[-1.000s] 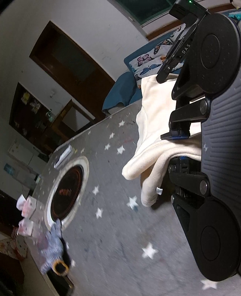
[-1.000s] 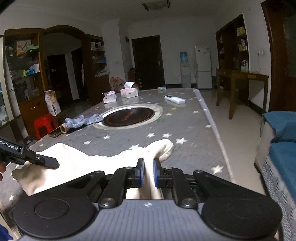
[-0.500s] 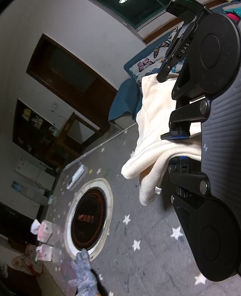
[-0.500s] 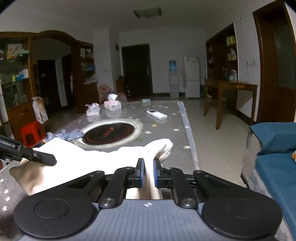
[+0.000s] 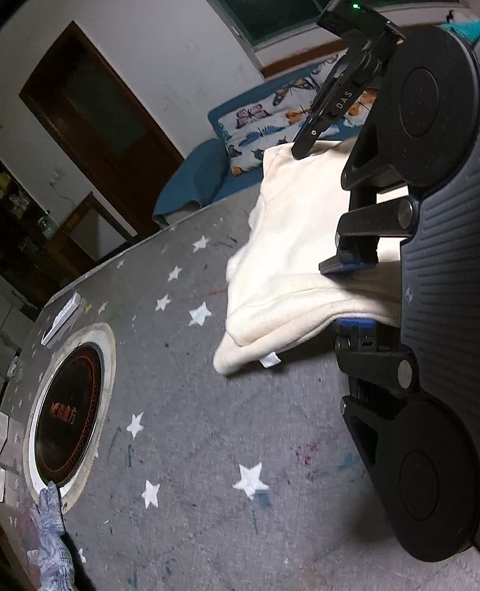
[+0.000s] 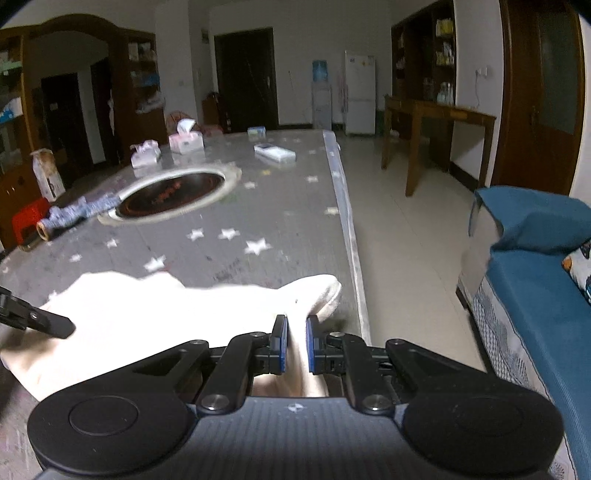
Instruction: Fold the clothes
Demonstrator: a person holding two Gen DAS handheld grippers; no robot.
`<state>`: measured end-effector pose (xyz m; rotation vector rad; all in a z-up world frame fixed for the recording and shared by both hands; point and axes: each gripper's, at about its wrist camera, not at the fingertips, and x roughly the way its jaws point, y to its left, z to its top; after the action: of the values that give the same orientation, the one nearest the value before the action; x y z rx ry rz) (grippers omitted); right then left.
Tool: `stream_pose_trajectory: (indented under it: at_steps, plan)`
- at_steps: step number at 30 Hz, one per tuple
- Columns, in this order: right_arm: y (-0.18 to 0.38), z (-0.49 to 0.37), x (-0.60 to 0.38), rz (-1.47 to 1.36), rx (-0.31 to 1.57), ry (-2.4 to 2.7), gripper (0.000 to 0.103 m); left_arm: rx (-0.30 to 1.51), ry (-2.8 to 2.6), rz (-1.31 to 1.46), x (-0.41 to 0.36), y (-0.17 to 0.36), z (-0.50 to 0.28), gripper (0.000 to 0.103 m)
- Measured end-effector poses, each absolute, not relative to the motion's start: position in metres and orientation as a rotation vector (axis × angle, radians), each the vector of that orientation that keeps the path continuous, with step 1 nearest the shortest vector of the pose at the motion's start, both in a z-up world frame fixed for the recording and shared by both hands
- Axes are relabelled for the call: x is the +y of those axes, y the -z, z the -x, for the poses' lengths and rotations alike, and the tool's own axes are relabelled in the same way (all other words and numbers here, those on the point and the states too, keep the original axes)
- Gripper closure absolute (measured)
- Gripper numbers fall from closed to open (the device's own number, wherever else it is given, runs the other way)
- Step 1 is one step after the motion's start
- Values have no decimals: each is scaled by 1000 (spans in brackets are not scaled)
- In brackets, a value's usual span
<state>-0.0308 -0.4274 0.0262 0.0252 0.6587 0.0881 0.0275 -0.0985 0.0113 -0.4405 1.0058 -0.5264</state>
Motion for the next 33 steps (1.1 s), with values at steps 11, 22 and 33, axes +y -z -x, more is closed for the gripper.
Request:
stream_pose_trajectory:
  at_steps: [11, 22, 33]
  plan:
    - [-12, 27, -430, -37, 698, -71, 92, 982, 474, 421, -83, -14, -27, 73]
    - [-36, 22, -424, -69, 641, -102, 90, 940, 455, 373, -85, -28, -29, 73]
    - [-22, -8, -395, -45, 671, -174, 90, 920, 504, 344, -103, -38, -29, 73]
